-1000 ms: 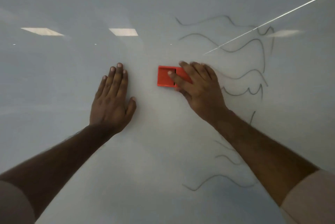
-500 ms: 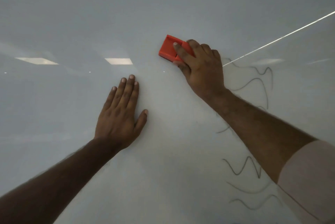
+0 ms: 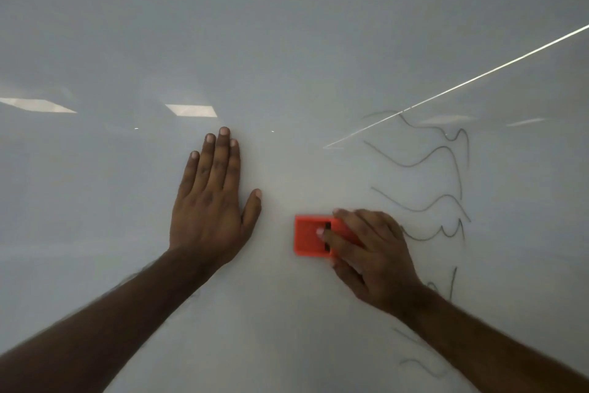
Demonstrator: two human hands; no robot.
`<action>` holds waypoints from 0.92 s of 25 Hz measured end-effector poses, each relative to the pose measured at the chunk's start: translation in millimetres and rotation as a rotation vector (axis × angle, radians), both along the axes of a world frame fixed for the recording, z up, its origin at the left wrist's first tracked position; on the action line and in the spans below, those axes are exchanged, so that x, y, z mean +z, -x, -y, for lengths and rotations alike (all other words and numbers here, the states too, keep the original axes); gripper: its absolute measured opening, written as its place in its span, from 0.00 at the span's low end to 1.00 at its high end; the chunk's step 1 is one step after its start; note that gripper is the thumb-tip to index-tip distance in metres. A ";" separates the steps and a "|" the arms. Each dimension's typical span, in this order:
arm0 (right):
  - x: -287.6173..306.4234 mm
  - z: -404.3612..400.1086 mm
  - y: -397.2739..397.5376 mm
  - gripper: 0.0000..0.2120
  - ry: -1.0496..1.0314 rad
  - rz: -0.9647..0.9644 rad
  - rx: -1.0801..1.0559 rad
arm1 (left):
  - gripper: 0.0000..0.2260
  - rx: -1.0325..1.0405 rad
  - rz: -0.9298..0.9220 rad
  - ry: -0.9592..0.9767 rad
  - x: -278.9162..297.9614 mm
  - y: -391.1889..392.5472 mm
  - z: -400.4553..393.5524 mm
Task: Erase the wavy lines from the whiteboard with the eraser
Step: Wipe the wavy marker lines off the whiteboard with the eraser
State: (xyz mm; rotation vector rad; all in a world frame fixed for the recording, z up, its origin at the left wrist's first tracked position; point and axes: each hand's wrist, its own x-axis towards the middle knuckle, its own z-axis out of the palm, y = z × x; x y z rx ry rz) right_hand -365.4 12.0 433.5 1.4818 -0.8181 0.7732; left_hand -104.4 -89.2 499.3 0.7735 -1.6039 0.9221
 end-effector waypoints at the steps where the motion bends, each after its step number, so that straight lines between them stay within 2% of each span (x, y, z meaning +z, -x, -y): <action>1: -21.9 -6.0 11.0 0.18 -0.052 -0.088 -0.026 | 0.34 0.008 -0.007 0.001 -0.2 1.6 -0.1; 4: -26.7 -18.6 36.5 0.18 -0.114 -0.336 -0.113 | 0.33 0.010 0.022 0.045 -2.2 6.6 -0.7; 6: 6.2 -17.9 38.7 0.18 -0.074 -0.347 -0.135 | 0.33 0.018 0.056 0.081 -1.6 9.3 -0.7; 10: 91.0 -13.6 33.6 0.19 0.100 -0.158 -0.143 | 0.32 0.019 0.090 0.086 0.4 9.0 0.5; 14: 161.5 -19.6 54.5 0.21 0.251 0.261 -0.180 | 0.32 0.017 0.114 0.109 3.9 9.4 0.9; 20: 162.0 -5.7 56.3 0.20 0.355 0.475 -0.142 | 0.34 0.031 0.082 0.074 10.5 22.8 -7.1; 23: 159.9 -8.8 64.7 0.21 0.327 0.449 -0.155 | 0.35 0.004 0.047 0.041 13.2 35.7 -10.7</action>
